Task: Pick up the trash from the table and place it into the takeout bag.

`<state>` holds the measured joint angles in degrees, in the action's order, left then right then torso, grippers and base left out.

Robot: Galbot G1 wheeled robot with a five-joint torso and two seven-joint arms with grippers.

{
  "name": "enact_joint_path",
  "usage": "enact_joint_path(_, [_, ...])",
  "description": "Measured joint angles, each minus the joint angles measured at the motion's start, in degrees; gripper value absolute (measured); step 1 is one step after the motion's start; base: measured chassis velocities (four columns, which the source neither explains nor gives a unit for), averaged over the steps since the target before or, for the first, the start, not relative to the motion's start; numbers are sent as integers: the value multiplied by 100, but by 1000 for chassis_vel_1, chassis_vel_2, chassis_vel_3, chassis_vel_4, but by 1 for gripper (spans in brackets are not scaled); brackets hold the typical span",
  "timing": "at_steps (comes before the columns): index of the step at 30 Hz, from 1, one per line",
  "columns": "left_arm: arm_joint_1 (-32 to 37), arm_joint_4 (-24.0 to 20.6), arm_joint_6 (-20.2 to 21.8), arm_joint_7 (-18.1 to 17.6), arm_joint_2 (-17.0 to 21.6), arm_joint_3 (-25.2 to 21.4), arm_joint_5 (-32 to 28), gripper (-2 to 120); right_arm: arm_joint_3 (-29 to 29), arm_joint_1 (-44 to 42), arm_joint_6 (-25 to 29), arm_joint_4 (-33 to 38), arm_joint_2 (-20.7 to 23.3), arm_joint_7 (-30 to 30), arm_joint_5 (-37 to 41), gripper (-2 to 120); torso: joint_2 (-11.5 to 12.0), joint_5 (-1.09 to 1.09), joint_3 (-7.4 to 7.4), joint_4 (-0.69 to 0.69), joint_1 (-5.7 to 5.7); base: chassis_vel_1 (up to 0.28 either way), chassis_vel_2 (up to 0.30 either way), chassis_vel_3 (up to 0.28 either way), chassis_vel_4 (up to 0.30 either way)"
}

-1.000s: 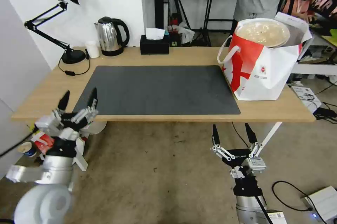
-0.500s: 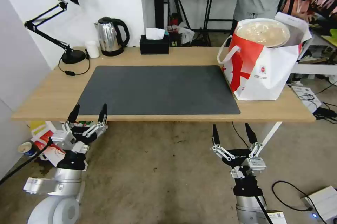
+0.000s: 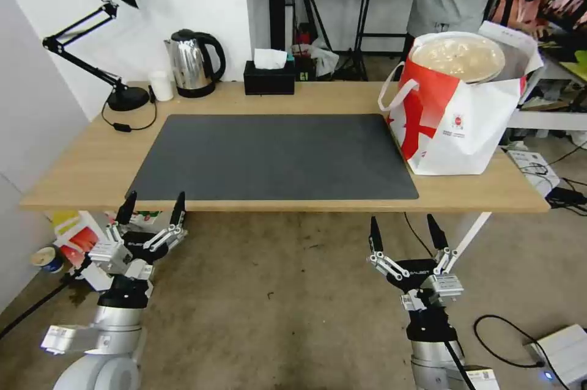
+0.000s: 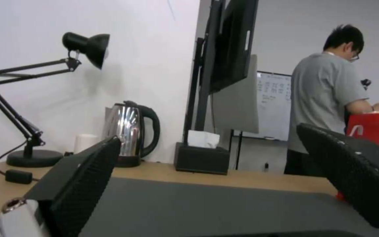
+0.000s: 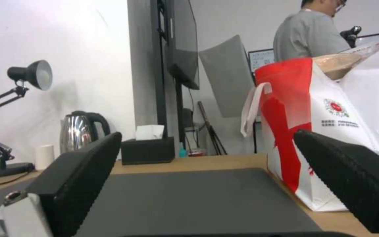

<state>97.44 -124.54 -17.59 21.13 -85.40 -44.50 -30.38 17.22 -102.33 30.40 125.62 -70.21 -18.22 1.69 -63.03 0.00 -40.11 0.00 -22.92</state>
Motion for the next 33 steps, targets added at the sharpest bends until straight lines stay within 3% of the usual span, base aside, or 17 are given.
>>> enact_joint_path(15, [217, 85, -137, 193, -49, 223, 129, 100, 0, 0, 0, 0, 0, 0, 0, 100, 0, 0, 0, 0, 0, 0, 0, 0, 0])
enact_joint_path(33, [354, 351, -507, 151, -250, 380, 365, 100, 0, 0, 0, 0, 0, 0, 0, 100, 0, 0, 0, 0, 0, 0, 0, 0, 0])
